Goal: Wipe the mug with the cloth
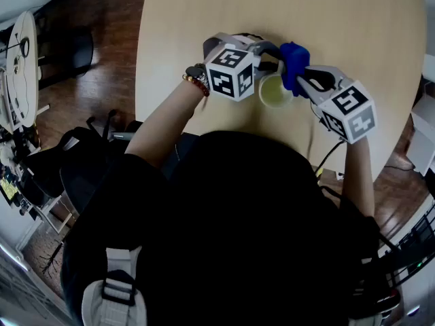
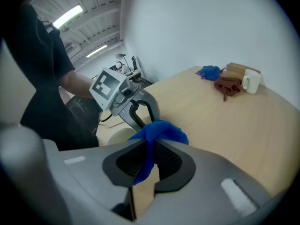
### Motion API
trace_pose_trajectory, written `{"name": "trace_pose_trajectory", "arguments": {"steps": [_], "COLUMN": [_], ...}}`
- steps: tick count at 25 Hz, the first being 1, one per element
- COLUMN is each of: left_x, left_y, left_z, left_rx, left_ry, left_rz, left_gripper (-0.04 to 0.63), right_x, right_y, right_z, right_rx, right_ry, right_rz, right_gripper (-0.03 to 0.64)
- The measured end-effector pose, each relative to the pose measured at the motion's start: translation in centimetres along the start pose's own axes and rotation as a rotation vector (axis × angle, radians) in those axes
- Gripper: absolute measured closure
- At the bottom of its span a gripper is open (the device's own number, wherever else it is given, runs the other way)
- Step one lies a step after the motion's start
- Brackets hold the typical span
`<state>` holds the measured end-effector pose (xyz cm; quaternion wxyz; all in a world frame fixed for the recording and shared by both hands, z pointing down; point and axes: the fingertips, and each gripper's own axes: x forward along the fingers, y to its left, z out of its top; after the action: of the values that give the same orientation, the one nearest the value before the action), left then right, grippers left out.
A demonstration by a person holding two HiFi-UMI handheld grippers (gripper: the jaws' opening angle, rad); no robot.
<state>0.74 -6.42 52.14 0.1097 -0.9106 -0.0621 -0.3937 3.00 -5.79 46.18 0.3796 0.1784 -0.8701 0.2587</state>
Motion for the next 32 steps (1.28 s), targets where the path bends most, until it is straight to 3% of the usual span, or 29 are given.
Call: {"name": "trace_pose_trajectory", "arguments": {"steps": [9,13,17,23,25,28,30,32], "left_x": [0.0,0.0,-0.2,-0.8,-1.6,-2.9,-2.9,-2.3], "left_y": [0.4,0.3,0.3,0.6,1.3,2.4,2.2,1.2], "left_z": [0.4,-0.2,-0.5,-0.9,-1.3,-2.1,-2.0,-1.3], "left_rx": [-0.075,-0.103,-0.144,-0.274,-0.332,-0.438,-0.430,-0.366], "left_ry": [-0.011,-0.006,-0.013,-0.021,-0.028,-0.056,-0.065,-0.070], "left_rz": [0.071,0.096,0.116,0.221,0.300,0.404,0.387,0.308], "left_gripper": [0.520,0.526,0.532,0.538,0.584,0.592,0.592,0.592], "right_x": [3.9,6.6,7.2,4.9,2.7,-0.2,-1.4,-1.9], "right_y": [-1.2,-1.9,-2.2,-2.5,-1.9,-0.3,0.4,0.6], "right_z": [-1.9,-3.9,-3.8,-3.6,-3.1,-2.3,-2.1,-2.5], "right_rx": [0.074,0.043,0.024,0.185,0.179,0.130,0.119,0.125], "right_ry": [0.049,0.139,0.146,-0.016,-0.060,-0.113,-0.135,-0.133], "right_rz": [0.255,0.223,0.132,0.130,0.127,0.096,0.070,0.042], "right_gripper": [0.561,0.561,0.561,0.561,0.561,0.561,0.561,0.561]}}
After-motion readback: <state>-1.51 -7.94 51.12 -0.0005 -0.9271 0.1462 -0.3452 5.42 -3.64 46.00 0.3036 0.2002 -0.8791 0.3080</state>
